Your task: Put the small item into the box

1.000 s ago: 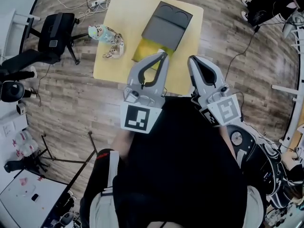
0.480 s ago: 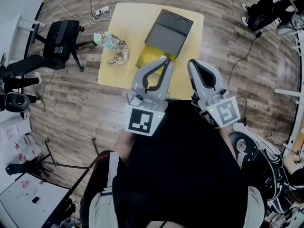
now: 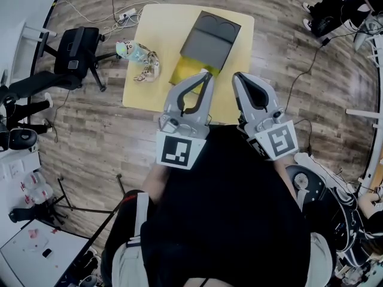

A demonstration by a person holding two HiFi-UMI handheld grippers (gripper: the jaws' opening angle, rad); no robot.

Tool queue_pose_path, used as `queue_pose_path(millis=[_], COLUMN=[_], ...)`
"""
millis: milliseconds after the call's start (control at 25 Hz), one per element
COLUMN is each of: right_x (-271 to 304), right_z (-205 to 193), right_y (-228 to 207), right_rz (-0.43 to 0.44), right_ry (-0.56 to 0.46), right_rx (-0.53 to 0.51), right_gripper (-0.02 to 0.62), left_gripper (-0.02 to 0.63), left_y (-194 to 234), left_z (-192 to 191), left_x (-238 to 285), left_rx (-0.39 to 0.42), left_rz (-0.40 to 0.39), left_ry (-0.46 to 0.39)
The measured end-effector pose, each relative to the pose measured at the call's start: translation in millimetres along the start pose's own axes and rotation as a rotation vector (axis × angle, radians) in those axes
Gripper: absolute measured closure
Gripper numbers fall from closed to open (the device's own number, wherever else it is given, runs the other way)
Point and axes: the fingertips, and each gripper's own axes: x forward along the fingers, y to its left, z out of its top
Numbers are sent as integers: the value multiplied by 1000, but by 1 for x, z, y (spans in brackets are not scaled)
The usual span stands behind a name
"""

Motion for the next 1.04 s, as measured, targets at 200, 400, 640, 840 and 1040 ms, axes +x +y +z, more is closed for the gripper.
queue_pose_path(millis=[200, 400, 640, 840, 1040], right_x=[-2, -4, -3, -2, -2], right_z=[0, 1, -1, -3, -3], right_y=[1, 4, 7, 10, 11], right_rz=[-2, 3, 8, 17, 23], right_ry=[-10, -7, -3, -3, 9], right_rx=[-14, -22, -28, -33, -39], right_gripper=[595, 595, 595, 595, 595], left_gripper=[604, 604, 604, 604, 604], left_y=[1, 2, 4, 4, 5], left_z=[-2, -4, -4, -6, -3], left_x=[0, -2, -2, -4, -3], left_rx=[6, -6, -12, -13, -14], left_rz=[6, 15, 28, 28, 30], left_ry=[2, 11, 3, 0, -6])
